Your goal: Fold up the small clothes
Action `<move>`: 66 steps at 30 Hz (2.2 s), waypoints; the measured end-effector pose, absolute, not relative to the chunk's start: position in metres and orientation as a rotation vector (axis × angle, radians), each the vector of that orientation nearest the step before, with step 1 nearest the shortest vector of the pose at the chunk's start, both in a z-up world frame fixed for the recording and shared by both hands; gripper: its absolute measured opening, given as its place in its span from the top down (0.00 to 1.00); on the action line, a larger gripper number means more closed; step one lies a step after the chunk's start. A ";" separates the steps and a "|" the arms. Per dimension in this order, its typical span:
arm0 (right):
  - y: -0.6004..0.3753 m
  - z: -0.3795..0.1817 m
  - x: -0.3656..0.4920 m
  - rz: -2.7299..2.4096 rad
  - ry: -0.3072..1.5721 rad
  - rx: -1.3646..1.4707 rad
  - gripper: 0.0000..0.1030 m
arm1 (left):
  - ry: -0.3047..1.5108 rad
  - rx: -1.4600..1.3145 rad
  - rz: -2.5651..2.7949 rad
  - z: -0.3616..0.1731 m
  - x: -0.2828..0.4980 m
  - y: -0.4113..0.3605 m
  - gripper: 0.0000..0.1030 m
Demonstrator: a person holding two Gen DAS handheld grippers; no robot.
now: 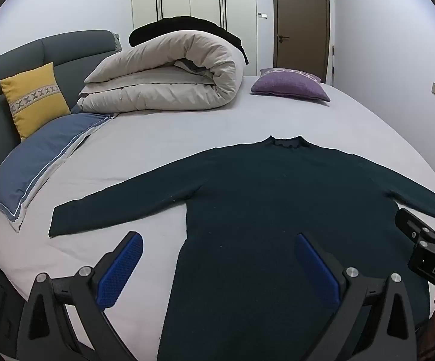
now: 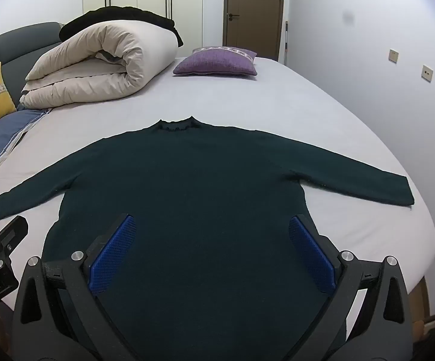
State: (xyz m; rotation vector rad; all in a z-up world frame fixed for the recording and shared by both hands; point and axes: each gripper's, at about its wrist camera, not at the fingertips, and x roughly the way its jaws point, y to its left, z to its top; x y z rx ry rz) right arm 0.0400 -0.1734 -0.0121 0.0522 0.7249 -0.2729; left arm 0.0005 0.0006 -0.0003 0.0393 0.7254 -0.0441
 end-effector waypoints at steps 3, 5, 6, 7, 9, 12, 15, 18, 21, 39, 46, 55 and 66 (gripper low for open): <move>-0.173 -0.012 0.039 -0.271 0.714 0.052 0.00 | 0.727 0.047 -0.051 -0.001 0.002 0.000 0.00; -0.173 -0.012 0.039 -0.270 0.716 0.054 0.00 | 0.713 0.051 -0.038 0.000 0.000 -0.001 0.00; -0.172 -0.012 0.039 -0.270 0.716 0.053 0.00 | 0.711 0.053 -0.038 0.000 -0.001 -0.002 0.00; -0.172 -0.012 0.039 -0.268 0.717 0.051 0.00 | 0.713 0.052 -0.038 -0.001 -0.001 0.000 0.00; -0.172 -0.012 0.038 -0.268 0.718 0.048 0.00 | 0.715 0.052 -0.036 -0.004 0.000 0.002 0.00; -0.173 -0.013 0.038 -0.266 0.719 0.049 0.00 | 0.718 0.051 -0.032 -0.004 0.000 -0.003 0.00; -0.169 -0.013 0.038 -0.268 0.720 0.046 0.00 | 0.713 0.042 -0.030 -0.002 -0.001 0.000 0.00; -0.169 -0.013 0.036 -0.262 0.725 0.049 0.00 | 0.711 0.038 -0.031 -0.001 -0.003 0.001 0.00; -0.164 -0.016 0.036 -0.261 0.728 0.046 0.00 | 0.713 0.036 -0.033 -0.001 -0.002 0.002 0.00; -0.161 -0.019 0.037 -0.258 0.735 0.045 0.00 | 0.711 0.037 -0.033 0.000 -0.003 0.001 0.00; -0.160 -0.021 0.036 -0.261 0.736 0.044 0.00 | 0.711 0.036 -0.032 0.000 -0.003 0.001 0.00; -0.163 -0.022 0.036 -0.261 0.740 0.048 0.00 | 0.712 0.036 -0.030 -0.001 -0.001 0.000 0.00; -0.164 -0.021 0.036 -0.259 0.741 0.042 0.00 | 0.713 0.033 -0.030 -0.001 0.001 -0.001 0.00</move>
